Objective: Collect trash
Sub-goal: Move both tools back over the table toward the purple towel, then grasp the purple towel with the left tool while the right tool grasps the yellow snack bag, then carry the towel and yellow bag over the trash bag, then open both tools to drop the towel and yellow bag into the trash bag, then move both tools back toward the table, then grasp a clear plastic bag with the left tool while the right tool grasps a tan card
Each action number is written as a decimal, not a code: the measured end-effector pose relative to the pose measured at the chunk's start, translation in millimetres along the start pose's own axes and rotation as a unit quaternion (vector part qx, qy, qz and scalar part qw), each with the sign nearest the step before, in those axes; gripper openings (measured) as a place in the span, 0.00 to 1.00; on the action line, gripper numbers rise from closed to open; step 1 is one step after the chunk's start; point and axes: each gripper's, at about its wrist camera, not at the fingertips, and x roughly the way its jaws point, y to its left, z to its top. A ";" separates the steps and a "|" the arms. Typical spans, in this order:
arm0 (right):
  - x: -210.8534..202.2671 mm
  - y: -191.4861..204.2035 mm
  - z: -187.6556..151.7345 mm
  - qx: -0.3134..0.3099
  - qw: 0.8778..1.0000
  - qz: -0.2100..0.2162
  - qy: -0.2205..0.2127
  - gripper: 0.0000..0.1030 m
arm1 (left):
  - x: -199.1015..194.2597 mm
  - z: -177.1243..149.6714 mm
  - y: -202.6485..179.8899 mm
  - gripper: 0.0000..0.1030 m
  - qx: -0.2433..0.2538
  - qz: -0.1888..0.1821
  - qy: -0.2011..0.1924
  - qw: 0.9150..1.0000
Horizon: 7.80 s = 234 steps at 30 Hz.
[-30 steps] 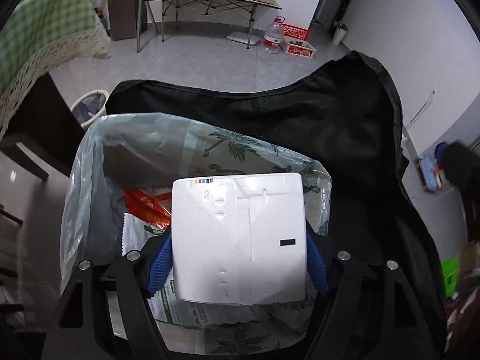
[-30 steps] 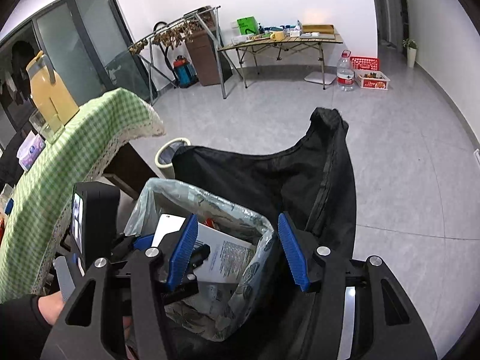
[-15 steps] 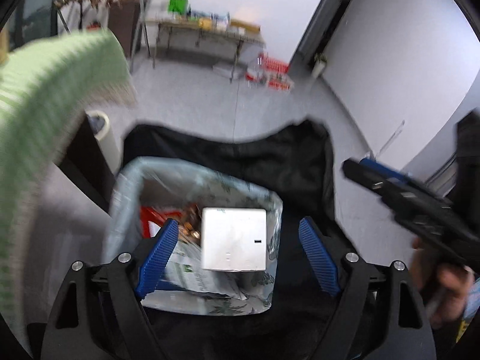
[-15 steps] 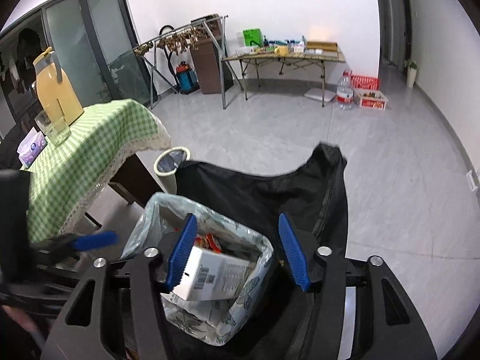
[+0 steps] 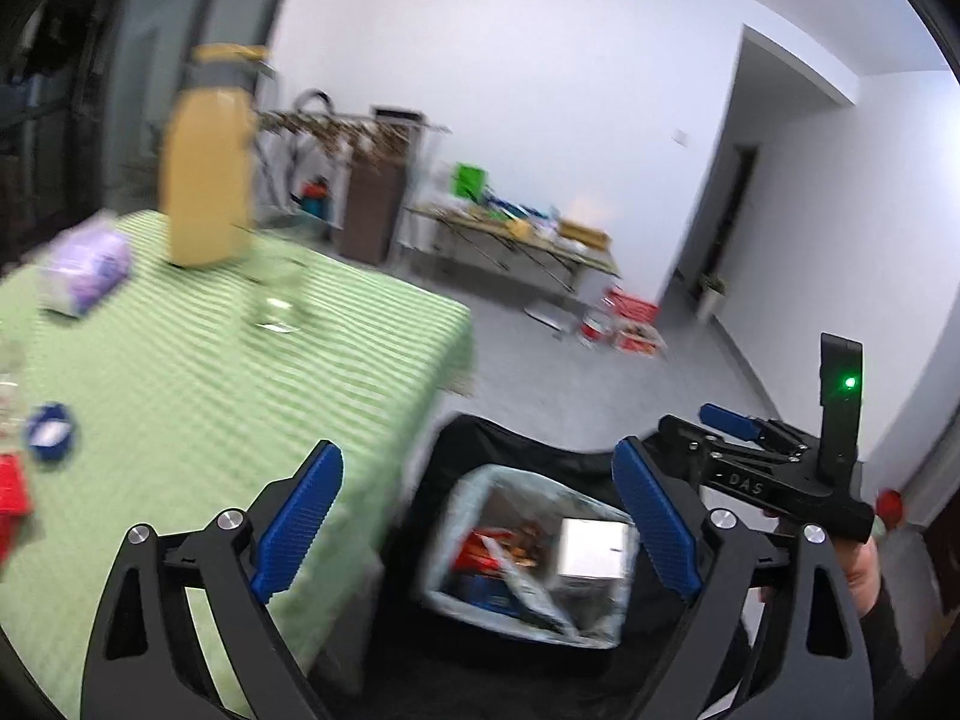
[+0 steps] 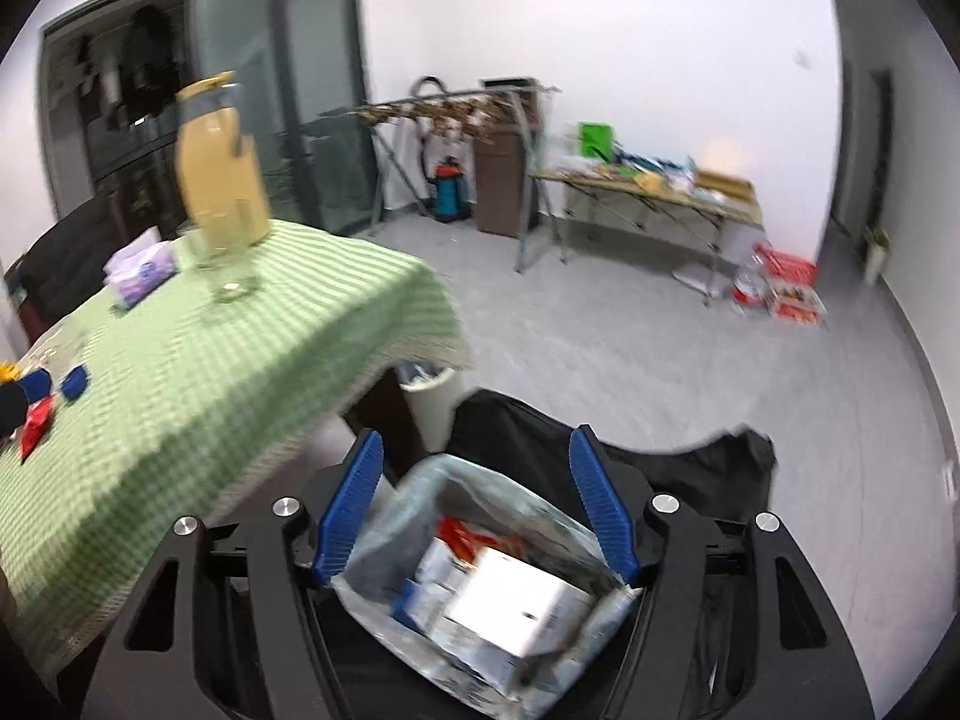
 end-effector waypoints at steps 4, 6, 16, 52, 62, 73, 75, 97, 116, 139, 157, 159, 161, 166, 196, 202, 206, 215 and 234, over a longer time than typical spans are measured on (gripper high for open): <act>-2.5 47.6 14.4 -0.034 0.999 0.032 -0.015 0.63 | -40.2 4.1 30.6 0.89 -0.004 0.043 -0.032 0.999; -2.9 67.1 19.2 -0.048 0.998 0.046 -0.017 0.64 | -56.8 6.8 42.9 0.89 -0.011 0.060 -0.043 0.997; -9.6 184.2 32.0 -0.160 0.980 0.108 -0.045 0.68 | -144.4 1.5 139.4 0.92 -0.066 0.205 -0.100 0.971; 58.7 555.6 12.2 -0.386 0.876 0.288 0.009 0.59 | -266.9 -60.7 377.4 0.05 -0.292 0.340 -0.265 0.854; 40.9 549.7 36.8 -0.381 0.881 0.280 -0.022 0.06 | -278.7 -55.7 367.7 0.04 -0.285 0.325 -0.305 0.849; -27.4 362.9 81.7 -0.321 0.916 0.218 -0.097 0.07 | -314.2 9.8 314.2 0.03 -0.223 0.301 -0.321 0.870; -24.8 322.9 82.0 -0.300 0.929 0.198 -0.092 0.07 | -322.6 35.3 296.7 0.03 -0.194 0.306 -0.326 0.873; 54.2 -18.0 -46.7 -0.171 0.972 0.023 0.160 0.07 | -215.1 172.4 48.3 0.03 -0.047 0.069 -0.250 0.965; 120.0 -66.2 -113.2 -0.343 0.896 0.123 0.255 0.11 | 32.6 103.9 -63.9 0.03 -0.017 -0.079 0.035 0.996; 109.3 -71.3 -132.1 -0.394 0.834 0.177 0.344 0.10 | 159.7 48.8 -77.4 0.04 -0.017 -0.083 0.174 0.981; 83.0 -97.1 -94.2 -0.162 0.974 0.046 0.153 0.48 | 219.7 -8.8 -75.5 0.04 -0.015 -0.130 0.203 0.970; 76.1 -95.0 -97.1 -0.147 0.977 0.046 0.147 0.48 | 236.6 -37.7 -85.5 0.06 0.016 -0.117 0.230 0.966; 73.7 -96.9 -101.1 -0.128 0.979 0.050 0.150 0.48 | 262.1 -70.3 -86.4 0.17 0.021 -0.080 0.290 0.953; 75.5 -96.8 -113.7 -0.105 0.981 0.031 0.162 0.49 | 260.2 -78.5 -77.9 0.48 0.008 -0.066 0.287 0.956; -11.1 20.2 3.4 -0.078 0.996 -0.005 -0.044 0.69 | -56.3 18.5 69.1 0.90 -0.001 0.138 -0.046 0.989; -14.3 101.9 15.1 -0.127 0.987 0.070 -0.073 0.70 | -127.6 -3.0 168.5 0.91 -0.098 0.220 -0.048 0.969; -9.2 156.1 19.4 -0.150 0.978 0.121 -0.077 0.70 | -167.8 -19.3 220.8 0.91 -0.136 0.266 -0.045 0.953; -2.2 301.2 23.0 -0.223 0.937 0.257 -0.078 0.70 | -220.6 -50.0 328.6 0.91 -0.210 0.372 -0.038 0.903; 79.2 574.2 16.5 -0.310 0.868 0.380 0.082 0.56 | -205.1 -91.9 396.4 0.91 -0.281 0.382 0.025 0.880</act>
